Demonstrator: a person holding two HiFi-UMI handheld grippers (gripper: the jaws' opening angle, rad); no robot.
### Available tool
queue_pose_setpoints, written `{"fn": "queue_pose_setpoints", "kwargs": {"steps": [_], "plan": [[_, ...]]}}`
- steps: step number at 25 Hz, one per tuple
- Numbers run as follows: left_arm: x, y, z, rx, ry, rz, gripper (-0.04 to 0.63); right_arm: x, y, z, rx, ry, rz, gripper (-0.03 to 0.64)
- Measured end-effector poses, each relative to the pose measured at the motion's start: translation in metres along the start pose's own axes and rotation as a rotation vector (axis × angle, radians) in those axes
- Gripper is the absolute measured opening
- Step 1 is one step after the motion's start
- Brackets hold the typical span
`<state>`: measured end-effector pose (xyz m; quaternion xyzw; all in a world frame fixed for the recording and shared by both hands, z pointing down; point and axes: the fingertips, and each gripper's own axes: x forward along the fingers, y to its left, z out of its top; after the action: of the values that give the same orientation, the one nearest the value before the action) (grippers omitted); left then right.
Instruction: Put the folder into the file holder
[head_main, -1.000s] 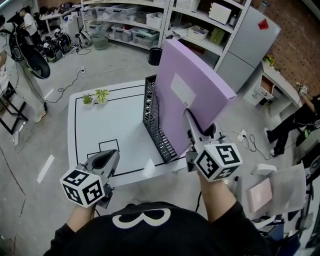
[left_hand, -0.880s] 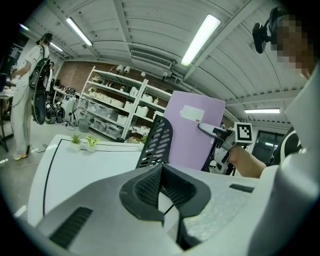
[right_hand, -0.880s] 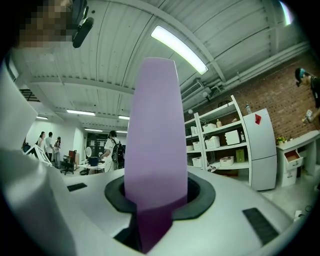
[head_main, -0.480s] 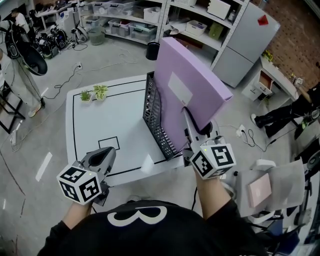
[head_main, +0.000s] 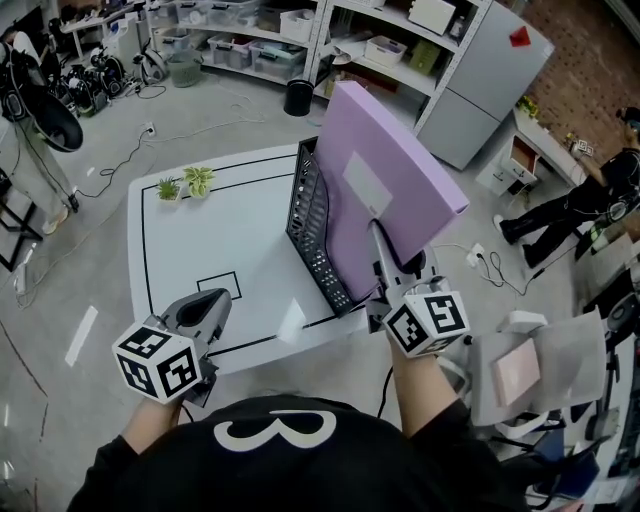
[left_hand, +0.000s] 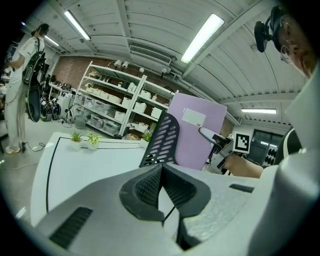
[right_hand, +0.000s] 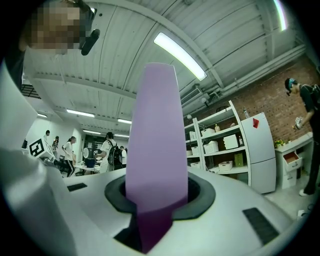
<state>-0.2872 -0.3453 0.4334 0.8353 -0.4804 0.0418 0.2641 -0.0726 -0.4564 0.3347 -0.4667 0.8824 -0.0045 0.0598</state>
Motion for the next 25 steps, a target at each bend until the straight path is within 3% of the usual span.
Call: {"fn": "queue_pose_setpoints", "kwargs": {"steps": [25], "plan": [[0.020,0.003,-0.009,0.030,0.018,-0.087,0.006,-0.028,0.008,-0.099,-0.035,0.199,-0.015,0.153]]}}
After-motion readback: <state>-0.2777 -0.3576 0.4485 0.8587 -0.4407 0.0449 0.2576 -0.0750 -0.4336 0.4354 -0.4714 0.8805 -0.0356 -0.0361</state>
